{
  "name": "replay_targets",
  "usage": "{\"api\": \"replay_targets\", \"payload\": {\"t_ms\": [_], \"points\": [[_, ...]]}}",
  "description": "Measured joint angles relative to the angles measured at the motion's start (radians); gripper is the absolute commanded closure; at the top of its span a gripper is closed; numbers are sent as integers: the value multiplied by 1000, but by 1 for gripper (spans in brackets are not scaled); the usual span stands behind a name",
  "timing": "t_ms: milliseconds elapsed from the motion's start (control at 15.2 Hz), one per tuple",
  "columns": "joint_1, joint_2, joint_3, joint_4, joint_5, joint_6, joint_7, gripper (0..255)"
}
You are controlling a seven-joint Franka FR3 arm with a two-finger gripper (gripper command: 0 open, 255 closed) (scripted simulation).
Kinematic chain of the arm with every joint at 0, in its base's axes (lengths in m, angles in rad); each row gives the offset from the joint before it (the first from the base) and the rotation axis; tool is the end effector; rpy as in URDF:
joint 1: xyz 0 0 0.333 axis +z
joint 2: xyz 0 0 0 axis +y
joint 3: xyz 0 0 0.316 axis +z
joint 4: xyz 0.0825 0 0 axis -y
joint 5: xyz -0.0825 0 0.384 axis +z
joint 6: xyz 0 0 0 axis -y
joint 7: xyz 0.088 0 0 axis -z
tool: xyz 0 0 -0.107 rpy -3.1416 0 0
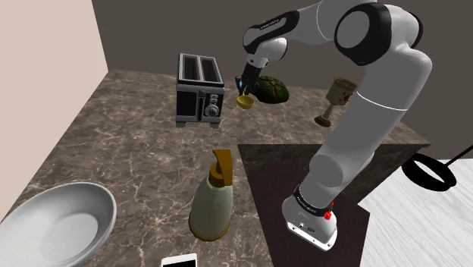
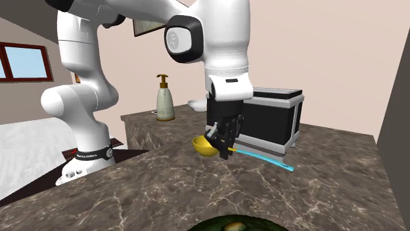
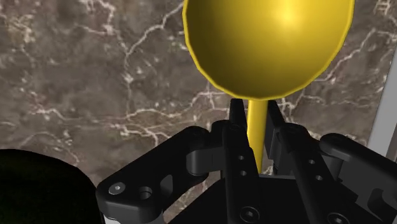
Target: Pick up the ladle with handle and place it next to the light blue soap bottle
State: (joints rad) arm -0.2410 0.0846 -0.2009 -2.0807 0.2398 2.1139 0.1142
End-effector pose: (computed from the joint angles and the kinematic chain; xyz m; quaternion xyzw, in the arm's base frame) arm 0.5081 -0.2268 0.3846 -0.9376 0.3344 0.0088 0.0952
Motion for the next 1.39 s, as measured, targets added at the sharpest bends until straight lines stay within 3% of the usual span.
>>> {"api": "replay_targets", "payload": {"t_ms": [1386], "points": [[-2,-89,-5,178,-45,-260,63,255]]}}
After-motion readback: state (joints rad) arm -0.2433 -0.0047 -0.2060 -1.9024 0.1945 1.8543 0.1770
